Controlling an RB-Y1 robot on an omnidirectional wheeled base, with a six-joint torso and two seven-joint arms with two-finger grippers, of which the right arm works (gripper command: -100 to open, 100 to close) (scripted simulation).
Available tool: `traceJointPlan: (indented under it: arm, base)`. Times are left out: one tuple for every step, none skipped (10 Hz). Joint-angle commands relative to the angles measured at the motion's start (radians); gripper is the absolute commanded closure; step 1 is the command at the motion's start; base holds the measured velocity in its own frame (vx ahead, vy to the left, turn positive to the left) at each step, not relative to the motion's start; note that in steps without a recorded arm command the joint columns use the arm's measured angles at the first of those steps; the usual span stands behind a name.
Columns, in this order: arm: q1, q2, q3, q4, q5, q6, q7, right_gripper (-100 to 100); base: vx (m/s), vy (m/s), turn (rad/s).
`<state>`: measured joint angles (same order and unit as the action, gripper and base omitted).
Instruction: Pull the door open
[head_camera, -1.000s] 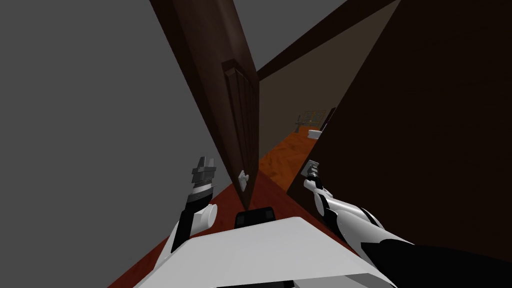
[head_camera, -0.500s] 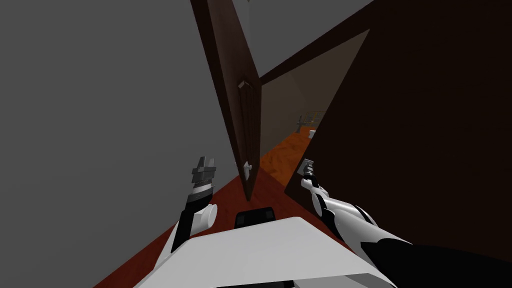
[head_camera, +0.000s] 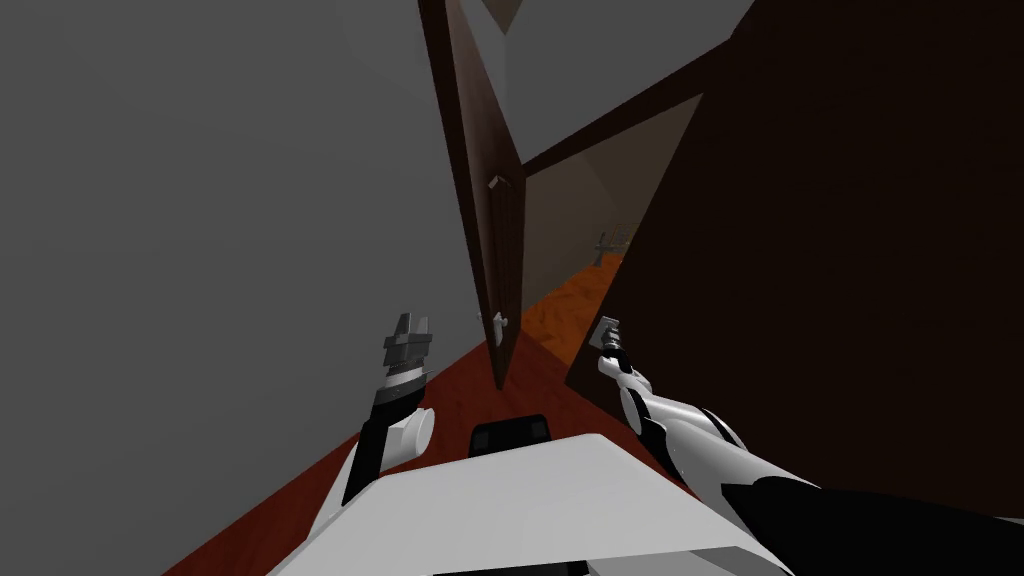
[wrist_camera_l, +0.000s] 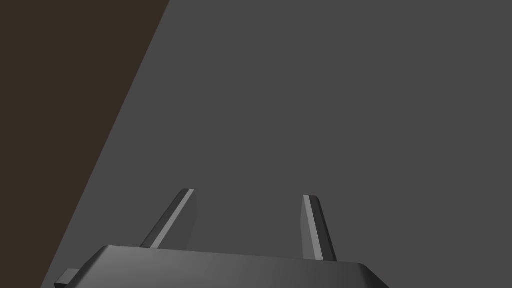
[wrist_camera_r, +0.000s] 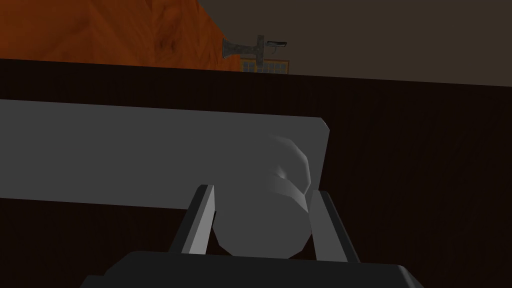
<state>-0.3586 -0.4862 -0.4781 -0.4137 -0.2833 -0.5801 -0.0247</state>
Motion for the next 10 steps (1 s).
traceJointPlan:
  arm:
    - [-0.008,-0.001,0.02,0.013,0.01,-0.007,-0.015,100]
    - [-0.011,0.002,0.03,0.009,0.016,-0.006,-0.021,100]
    - [-0.016,0.007,0.046,0.003,0.024,-0.003,-0.031,100]
    - [-0.019,0.011,0.057,-0.002,0.03,-0.002,-0.037,100]
    - [-0.019,0.011,0.057,-0.002,0.03,-0.002,-0.037,100]
    - [-0.024,0.017,0.076,-0.009,0.04,0.0,-0.048,100]
    - [-0.024,0.017,0.076,-0.009,0.04,0.0,-0.048,100]
    - [-0.028,0.021,0.089,-0.014,0.047,0.002,-0.056,100]
    - [-0.035,0.015,0.086,0.007,0.044,-0.008,-0.055,100]
    - [-0.038,0.021,0.1,0.006,0.052,-0.008,-0.063,100]
  base:
    - [-0.215,-0.009,0.062]
    - [-0.223,-0.018,0.068]
    - [-0.247,0.001,0.061]
    - [-0.23,0.01,0.045]
    - [-0.14,0.012,0.028]
    - [-0.177,0.026,0.038]
    - [-0.174,0.008,0.028]
    - [-0.215,0.003,0.042]
    - [-0.106,0.006,0.032]
    - [-0.149,-0.01,0.043]
